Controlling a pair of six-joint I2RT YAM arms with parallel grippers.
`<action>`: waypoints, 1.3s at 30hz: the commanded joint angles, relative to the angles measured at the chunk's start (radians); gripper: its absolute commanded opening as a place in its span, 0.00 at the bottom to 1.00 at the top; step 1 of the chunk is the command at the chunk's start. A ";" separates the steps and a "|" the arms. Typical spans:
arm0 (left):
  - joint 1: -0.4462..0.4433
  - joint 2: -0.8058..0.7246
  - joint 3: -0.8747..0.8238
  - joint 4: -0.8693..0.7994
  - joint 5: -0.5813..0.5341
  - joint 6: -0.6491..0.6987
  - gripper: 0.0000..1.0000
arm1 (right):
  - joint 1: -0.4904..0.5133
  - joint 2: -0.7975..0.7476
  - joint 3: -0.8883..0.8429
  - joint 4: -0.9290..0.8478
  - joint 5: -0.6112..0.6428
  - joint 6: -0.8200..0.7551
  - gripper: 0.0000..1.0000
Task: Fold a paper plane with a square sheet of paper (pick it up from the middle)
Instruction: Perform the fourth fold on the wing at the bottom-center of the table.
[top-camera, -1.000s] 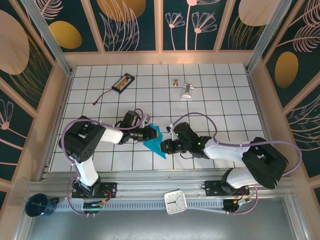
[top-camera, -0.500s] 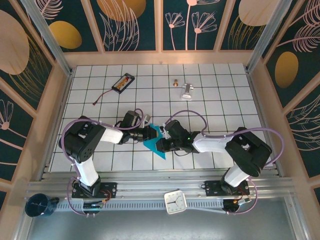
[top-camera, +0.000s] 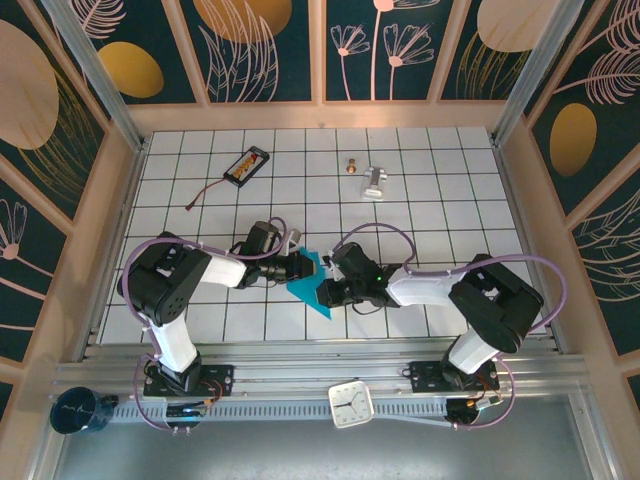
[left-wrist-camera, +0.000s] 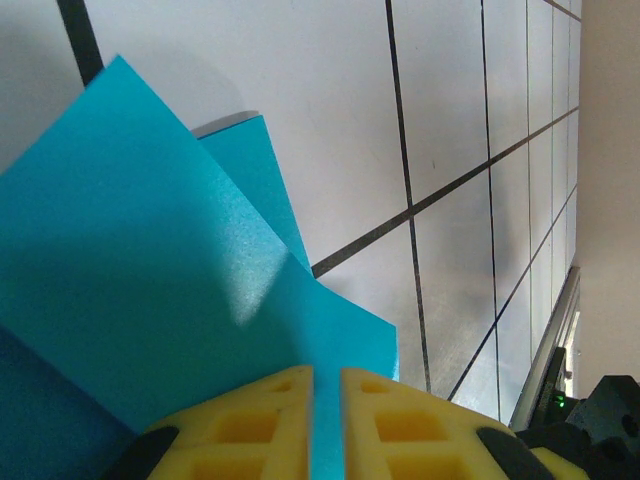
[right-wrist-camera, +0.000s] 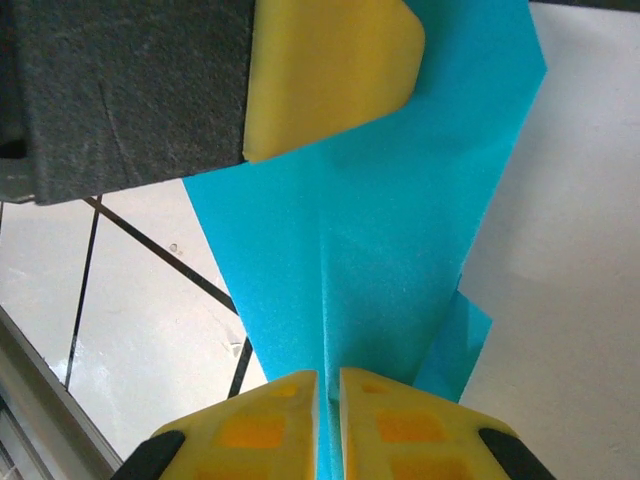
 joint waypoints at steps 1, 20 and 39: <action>-0.002 0.052 -0.026 -0.118 -0.058 0.032 0.15 | -0.008 0.018 -0.010 -0.030 0.029 -0.027 0.13; -0.001 0.053 -0.022 -0.122 -0.060 0.032 0.15 | -0.006 0.039 -0.013 -0.079 0.040 -0.072 0.11; -0.001 0.063 -0.021 -0.131 -0.065 0.038 0.15 | 0.022 -0.066 0.015 -0.182 0.046 -0.090 0.09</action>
